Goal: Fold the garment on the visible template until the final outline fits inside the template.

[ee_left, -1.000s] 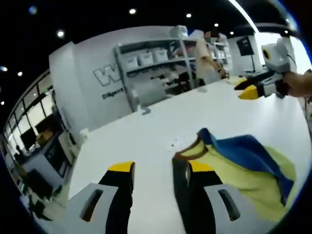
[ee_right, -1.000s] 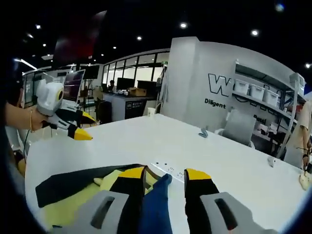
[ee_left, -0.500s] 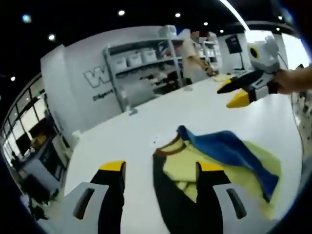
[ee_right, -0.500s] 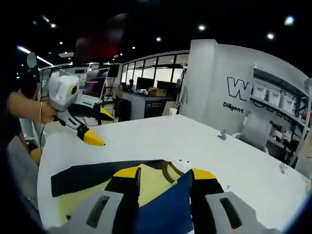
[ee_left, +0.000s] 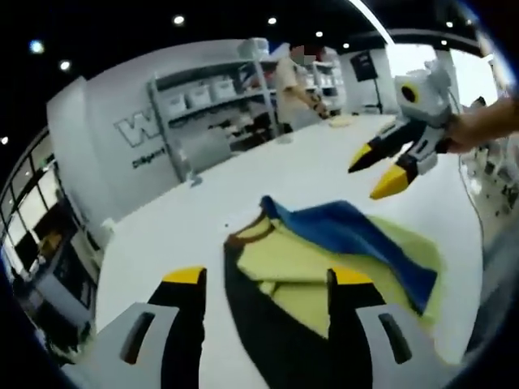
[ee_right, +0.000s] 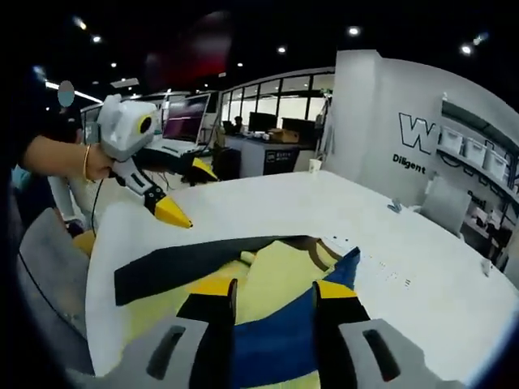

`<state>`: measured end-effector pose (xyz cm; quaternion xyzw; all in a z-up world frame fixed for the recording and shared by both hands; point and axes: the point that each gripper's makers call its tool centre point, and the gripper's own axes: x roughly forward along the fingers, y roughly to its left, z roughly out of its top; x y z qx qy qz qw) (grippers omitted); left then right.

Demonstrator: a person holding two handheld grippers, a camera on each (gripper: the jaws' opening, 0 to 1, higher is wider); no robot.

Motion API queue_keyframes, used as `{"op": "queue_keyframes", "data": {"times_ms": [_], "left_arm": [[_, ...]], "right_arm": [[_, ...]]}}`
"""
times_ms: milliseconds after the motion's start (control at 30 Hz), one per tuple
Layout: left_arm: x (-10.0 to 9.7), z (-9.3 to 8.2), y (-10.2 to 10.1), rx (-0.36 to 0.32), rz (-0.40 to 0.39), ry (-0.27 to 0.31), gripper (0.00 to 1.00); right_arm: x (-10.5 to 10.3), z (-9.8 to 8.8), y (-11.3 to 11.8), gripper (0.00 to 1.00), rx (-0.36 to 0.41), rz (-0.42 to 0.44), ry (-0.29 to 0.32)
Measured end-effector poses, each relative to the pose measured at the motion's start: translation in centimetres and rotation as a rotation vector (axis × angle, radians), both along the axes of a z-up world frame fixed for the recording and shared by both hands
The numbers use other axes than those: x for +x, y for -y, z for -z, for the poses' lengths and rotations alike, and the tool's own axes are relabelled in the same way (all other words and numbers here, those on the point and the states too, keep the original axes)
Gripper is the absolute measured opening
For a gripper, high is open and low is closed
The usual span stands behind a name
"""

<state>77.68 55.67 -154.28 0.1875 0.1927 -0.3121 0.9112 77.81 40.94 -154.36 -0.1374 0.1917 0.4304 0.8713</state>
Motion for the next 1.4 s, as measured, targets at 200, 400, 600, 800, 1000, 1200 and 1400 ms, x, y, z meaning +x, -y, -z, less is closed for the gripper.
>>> {"op": "queue_keyframes", "data": {"times_ms": [200, 400, 600, 800, 1000, 1200, 1400], "left_arm": [[-1.7, 1.2, -0.4, 0.020, 0.026, -0.029, 0.56], [-3.9, 2.8, -0.2, 0.031, 0.062, -0.077, 0.57], [-6.1, 5.5, -0.2, 0.059, 0.100, -0.145, 0.56], [-8.5, 7.6, -1.2, 0.168, 0.120, -0.192, 0.53], [-10.8, 8.5, -0.9, 0.172, 0.168, -0.222, 0.54], [-13.1, 9.8, -0.4, 0.178, 0.222, -0.271, 0.54], [-14.2, 11.7, -0.9, 0.227, 0.280, -0.305, 0.53]], "right_arm": [[-2.0, 1.2, -0.7, 0.31, -0.012, -0.040, -0.024], [-4.2, 2.7, -1.3, 0.31, -0.038, -0.082, -0.061], [-6.2, 4.5, -1.1, 0.30, -0.062, -0.110, -0.099], [-7.7, 6.1, -0.9, 0.29, -0.089, -0.135, -0.138], [-9.3, 7.4, -0.9, 0.28, -0.102, -0.160, -0.164], [-10.7, 8.8, -1.3, 0.27, -0.123, -0.188, -0.191], [-12.5, 10.2, -1.6, 0.26, -0.162, -0.231, -0.219]]}}
